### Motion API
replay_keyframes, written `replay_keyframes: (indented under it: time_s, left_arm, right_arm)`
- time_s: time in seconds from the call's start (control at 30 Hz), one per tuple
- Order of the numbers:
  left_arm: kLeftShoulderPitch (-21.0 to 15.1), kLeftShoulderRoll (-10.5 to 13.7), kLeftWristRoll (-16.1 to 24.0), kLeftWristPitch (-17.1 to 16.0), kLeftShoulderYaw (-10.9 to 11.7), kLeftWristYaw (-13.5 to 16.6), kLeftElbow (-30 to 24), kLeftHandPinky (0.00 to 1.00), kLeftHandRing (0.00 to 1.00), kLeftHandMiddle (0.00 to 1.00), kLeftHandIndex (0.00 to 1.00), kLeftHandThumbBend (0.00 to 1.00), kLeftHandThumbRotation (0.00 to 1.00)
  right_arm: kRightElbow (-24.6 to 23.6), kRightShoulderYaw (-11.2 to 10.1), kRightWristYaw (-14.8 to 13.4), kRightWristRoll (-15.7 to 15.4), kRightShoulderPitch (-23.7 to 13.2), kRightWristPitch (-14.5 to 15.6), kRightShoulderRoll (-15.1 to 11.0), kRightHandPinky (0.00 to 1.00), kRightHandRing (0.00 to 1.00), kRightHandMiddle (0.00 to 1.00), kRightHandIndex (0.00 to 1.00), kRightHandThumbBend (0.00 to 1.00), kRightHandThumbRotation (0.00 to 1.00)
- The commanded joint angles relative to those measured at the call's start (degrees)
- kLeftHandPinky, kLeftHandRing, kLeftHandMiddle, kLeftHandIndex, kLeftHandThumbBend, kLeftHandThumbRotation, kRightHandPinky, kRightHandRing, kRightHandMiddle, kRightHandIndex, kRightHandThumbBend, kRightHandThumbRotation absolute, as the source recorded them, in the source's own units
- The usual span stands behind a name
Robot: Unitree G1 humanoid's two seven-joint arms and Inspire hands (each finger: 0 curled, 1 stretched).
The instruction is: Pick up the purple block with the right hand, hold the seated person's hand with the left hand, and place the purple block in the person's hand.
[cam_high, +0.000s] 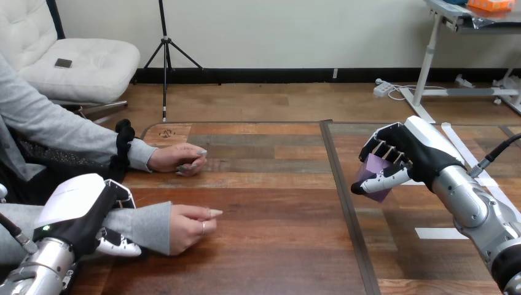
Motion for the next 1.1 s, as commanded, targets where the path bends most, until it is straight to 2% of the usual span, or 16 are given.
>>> replay_keyframes:
  time_s: [0.0,0.43,0.83,1.07]
  left_arm:
    - [-1.49,-2.35,-3.11,-2.11,2.08,1.98,-5.99,0.16,0.22,0.30,0.30,0.62,0.00]
    - [-1.63,-2.74,-3.73,-2.37,2.93,3.14,-8.84,0.16,0.21,0.29,0.30,0.60,0.00]
    - [-2.07,-3.33,-5.10,-2.26,4.06,1.68,-11.33,0.16,0.21,0.28,0.30,0.57,0.00]
    - [-2.37,-3.33,-5.02,-1.01,4.18,1.07,-13.31,0.16,0.21,0.28,0.29,0.53,0.00]
  right_arm:
    - [-1.65,-1.71,-1.29,1.04,-2.31,-0.76,-0.65,0.40,0.44,0.47,0.47,0.78,0.00]
    - [-1.71,-1.56,-1.51,0.84,-2.54,-0.17,-0.41,0.40,0.44,0.47,0.47,0.78,0.00]
    - [-2.16,-2.08,-1.36,1.87,-2.36,-0.48,0.04,0.39,0.43,0.46,0.47,0.78,0.00]
    - [-2.23,-2.07,-1.48,2.12,-2.28,-0.91,0.21,0.38,0.42,0.45,0.46,0.78,0.00]
